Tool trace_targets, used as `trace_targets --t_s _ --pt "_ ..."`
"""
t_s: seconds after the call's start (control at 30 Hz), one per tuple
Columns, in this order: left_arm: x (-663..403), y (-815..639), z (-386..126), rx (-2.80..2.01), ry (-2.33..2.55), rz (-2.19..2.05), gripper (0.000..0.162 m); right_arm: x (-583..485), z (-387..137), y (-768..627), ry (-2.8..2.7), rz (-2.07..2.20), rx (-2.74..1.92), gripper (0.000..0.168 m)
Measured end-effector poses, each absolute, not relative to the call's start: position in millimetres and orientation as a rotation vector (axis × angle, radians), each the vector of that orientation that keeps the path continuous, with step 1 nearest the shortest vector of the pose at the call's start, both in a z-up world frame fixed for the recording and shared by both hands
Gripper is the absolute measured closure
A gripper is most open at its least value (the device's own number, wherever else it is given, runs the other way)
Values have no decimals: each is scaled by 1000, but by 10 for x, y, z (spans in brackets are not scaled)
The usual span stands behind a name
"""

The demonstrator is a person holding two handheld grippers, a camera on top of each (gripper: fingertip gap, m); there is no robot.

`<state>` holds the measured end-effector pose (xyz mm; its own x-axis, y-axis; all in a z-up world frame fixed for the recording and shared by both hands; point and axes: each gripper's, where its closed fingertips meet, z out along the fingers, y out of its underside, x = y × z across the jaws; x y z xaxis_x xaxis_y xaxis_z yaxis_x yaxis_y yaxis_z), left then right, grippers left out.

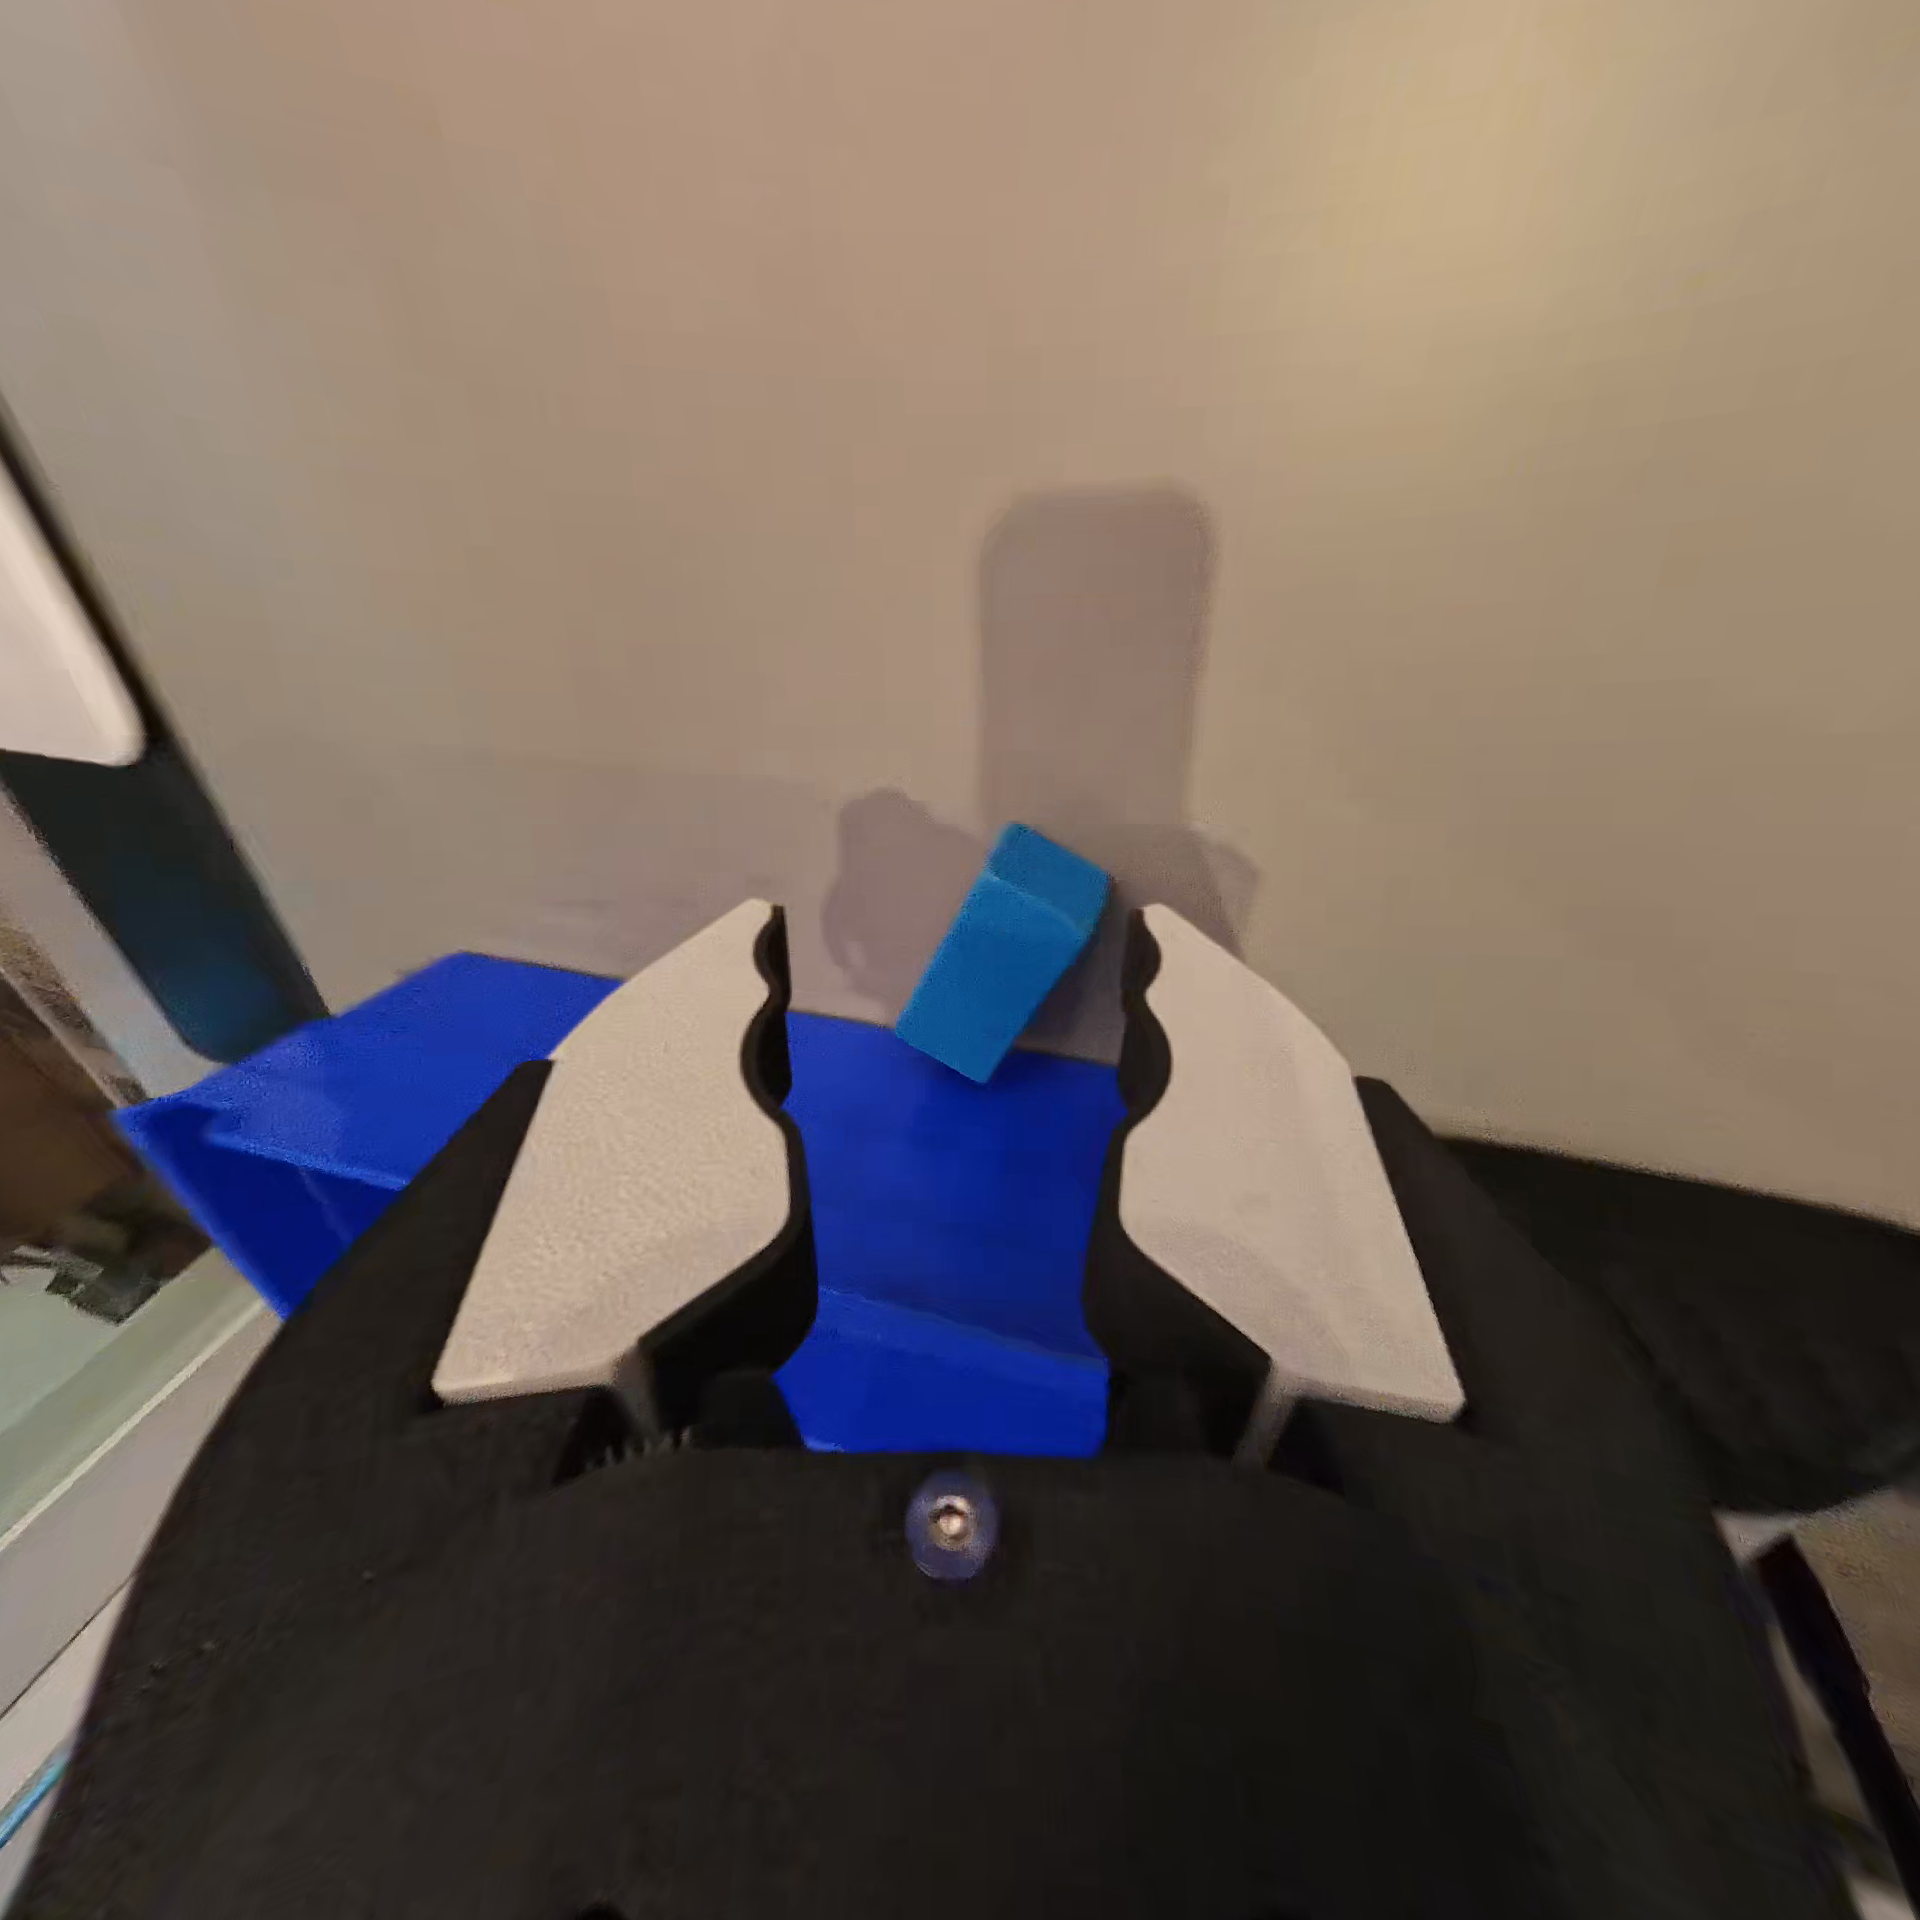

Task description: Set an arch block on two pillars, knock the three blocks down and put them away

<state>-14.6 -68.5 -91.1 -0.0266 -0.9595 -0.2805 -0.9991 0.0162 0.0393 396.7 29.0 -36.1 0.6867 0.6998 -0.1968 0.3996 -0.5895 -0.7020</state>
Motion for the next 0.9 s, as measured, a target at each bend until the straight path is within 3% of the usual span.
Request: trace_targets --t_s 0.3,0.37,0.43,0.6,0.73,0.9 --pt "-509 -621 -1408 -2150 2186 589 100 4236 -943 285 -693 639 -2568 130" --pt "-528 -643 -1457 -2176 2195 604 106 4185 -857 319 -704 646 -2508 114" --pt "-555 -632 -1483 -2163 2208 644 122 4167 -696 364 -684 645 -2435 111" --pt "-596 -543 -1405 -2201 2145 707 123 4037 -321 383 -721 657 -2252 112" --pt "-175 -439 -991 -2203 1911 353 124 3721 -76 389 -869 661 -2065 112" --pt "914 -506 246 -1968 1482 -556 124 2815 378 134 -1112 893 -1706 104"
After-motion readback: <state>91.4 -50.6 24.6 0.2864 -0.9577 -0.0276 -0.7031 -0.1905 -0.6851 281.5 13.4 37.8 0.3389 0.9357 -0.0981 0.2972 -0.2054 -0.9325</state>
